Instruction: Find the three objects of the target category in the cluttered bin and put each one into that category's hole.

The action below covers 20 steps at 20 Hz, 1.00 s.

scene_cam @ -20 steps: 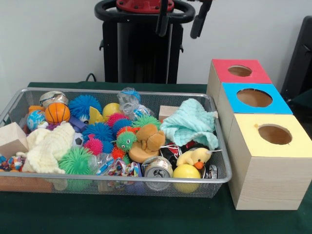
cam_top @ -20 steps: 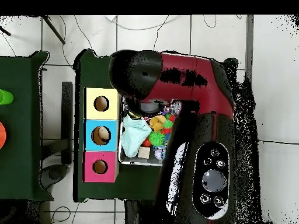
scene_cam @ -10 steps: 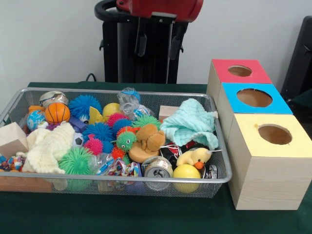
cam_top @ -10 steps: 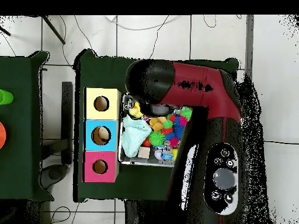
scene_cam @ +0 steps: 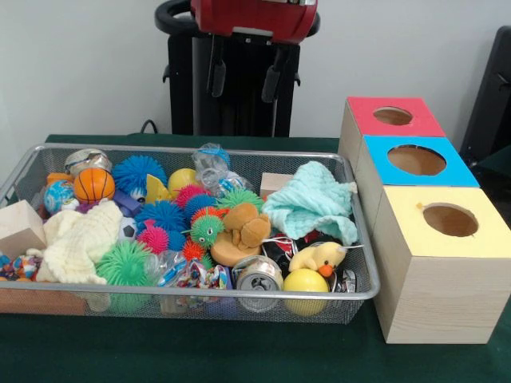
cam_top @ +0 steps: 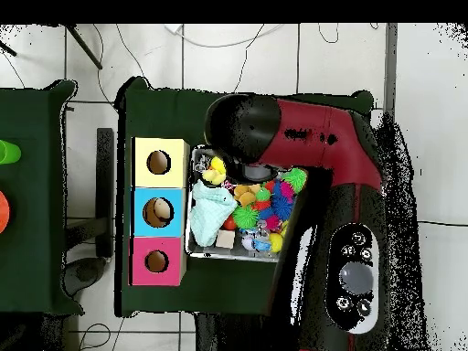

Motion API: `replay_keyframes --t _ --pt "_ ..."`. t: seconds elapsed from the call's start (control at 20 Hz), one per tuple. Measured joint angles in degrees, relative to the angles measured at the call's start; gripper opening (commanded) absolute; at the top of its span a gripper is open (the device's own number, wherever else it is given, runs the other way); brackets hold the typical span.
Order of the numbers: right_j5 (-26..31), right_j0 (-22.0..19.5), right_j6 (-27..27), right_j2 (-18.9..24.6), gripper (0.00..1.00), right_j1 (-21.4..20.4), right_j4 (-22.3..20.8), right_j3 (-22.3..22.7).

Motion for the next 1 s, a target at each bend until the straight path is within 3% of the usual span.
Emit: replay_keyframes --t 1.0 --pt "-2.1 -1.9 0.0 0.2 1.00 4.5 -0.4 0.0"
